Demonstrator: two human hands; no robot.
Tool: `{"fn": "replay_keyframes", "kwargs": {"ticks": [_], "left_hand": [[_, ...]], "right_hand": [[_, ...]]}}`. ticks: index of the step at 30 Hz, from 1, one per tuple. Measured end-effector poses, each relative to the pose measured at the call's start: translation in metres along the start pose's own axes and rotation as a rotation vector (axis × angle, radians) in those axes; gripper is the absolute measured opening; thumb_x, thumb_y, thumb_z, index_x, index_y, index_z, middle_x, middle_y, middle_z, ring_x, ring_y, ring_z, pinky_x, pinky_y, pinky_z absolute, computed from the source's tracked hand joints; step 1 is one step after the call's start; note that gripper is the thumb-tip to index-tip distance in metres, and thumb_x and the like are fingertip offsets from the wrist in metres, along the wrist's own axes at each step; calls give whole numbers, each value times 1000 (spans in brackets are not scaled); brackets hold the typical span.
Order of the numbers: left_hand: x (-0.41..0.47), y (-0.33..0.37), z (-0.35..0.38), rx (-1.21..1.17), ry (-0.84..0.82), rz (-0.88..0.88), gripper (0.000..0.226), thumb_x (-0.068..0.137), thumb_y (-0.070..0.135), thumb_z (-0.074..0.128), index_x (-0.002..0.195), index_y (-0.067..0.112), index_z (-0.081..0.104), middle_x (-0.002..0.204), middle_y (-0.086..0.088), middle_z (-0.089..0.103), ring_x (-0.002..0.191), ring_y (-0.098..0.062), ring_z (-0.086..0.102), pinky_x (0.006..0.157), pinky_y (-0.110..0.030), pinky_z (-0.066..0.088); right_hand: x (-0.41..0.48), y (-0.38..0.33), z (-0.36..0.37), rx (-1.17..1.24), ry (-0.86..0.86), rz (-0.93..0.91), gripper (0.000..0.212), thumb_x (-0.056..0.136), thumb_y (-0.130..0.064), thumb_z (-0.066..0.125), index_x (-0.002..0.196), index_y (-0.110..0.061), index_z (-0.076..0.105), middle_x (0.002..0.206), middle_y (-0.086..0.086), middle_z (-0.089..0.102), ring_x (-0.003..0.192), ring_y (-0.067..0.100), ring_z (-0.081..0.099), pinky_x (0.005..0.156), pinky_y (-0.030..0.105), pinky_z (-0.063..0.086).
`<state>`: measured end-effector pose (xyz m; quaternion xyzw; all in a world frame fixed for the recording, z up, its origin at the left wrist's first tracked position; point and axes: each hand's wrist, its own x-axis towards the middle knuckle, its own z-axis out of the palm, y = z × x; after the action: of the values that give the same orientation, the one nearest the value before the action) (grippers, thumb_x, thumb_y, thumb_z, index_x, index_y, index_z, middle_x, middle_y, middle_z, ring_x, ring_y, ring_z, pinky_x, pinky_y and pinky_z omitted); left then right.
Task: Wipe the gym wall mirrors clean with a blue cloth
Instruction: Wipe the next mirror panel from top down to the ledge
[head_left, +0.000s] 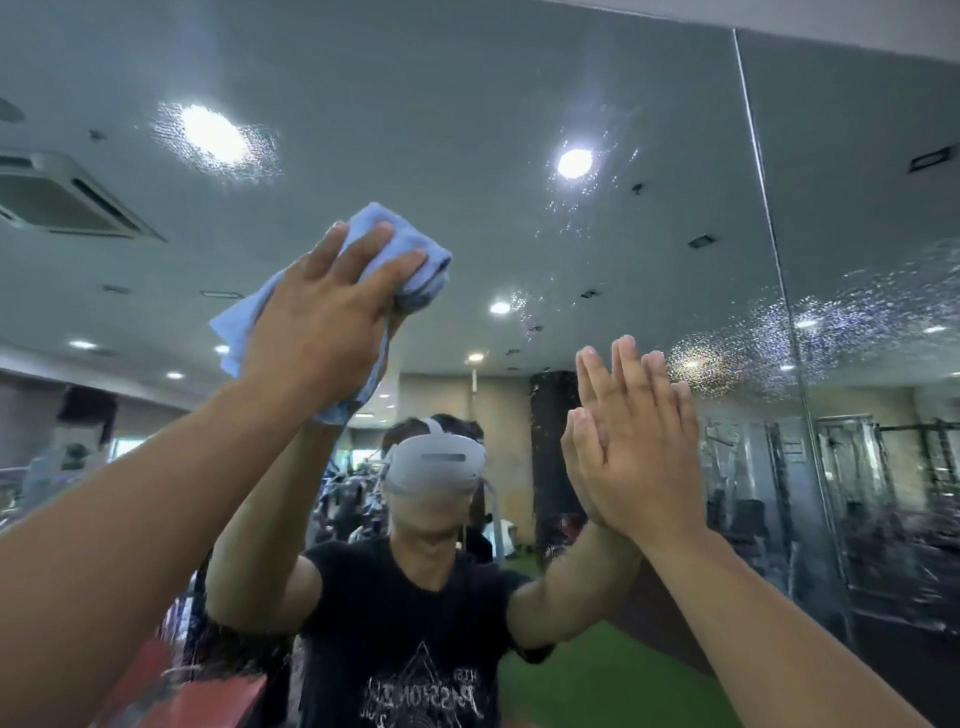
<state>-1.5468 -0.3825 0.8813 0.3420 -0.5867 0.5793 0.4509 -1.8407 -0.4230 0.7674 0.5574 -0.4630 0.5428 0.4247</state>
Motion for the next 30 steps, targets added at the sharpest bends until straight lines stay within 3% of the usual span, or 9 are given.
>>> {"fn": "replay_keyframes", "kwargs": {"ticks": [3,8,12,16,18,19,23,26,30], "left_hand": [[0,0,0,13,-38,-15,50,95,21,39,143,23,52,151,-11,47,138,-44,40,97,-51,40],[2,11,-7,-3,79,17,46,94,17,32,129,10,61,131,-20,59,120,-39,47,102,-41,28],[9,28,-16,1,130,43,47,88,12,29,113,-1,66,114,-26,63,107,-30,38,99,-40,27],[22,31,-11,21,-8,-46,56,87,20,23,129,7,57,129,-23,55,120,-34,44,104,-44,30],[36,39,-7,-21,-23,-75,59,82,22,22,130,9,53,128,-23,52,118,-34,44,99,-43,33],[45,45,-4,-45,-12,-91,61,80,24,22,128,6,55,125,-25,53,113,-32,43,93,-37,30],[86,80,4,6,-92,-182,69,79,32,18,137,16,51,138,-15,46,120,-38,41,89,-46,35],[118,115,15,-19,-128,-228,52,91,22,37,142,24,46,148,-8,39,133,-37,34,90,-50,40],[161,162,38,-24,-135,-219,50,93,14,50,140,29,44,152,-4,33,139,-34,27,91,-48,37]], "right_hand": [[0,-1,-4,-9,-13,-2,61,103,-46,23,163,-32,22,170,4,21,158,26,13,126,49,10],[5,2,-9,-36,-44,-13,62,101,-49,27,161,-34,26,169,4,27,156,27,20,124,47,13],[12,9,-15,-54,-33,-41,60,99,-50,31,157,-32,36,163,4,37,150,29,32,117,47,21],[15,21,-23,-23,-4,-85,57,99,-45,35,151,-25,44,157,6,46,144,29,40,113,49,32],[18,36,-27,-7,16,-105,57,98,-43,36,150,-23,46,154,7,47,144,31,41,113,51,35],[22,46,-30,-1,23,-112,57,97,-43,37,149,-23,47,154,8,47,144,31,40,115,50,32],[34,100,-39,4,45,-69,59,100,-41,30,152,-18,43,160,11,40,150,30,26,121,46,16],[36,141,-43,-9,28,-14,63,103,-45,20,157,-17,36,166,10,30,156,27,15,126,44,9],[25,187,-42,-15,-11,-42,62,105,-45,20,159,-19,33,168,8,27,158,25,12,128,45,7]]}}
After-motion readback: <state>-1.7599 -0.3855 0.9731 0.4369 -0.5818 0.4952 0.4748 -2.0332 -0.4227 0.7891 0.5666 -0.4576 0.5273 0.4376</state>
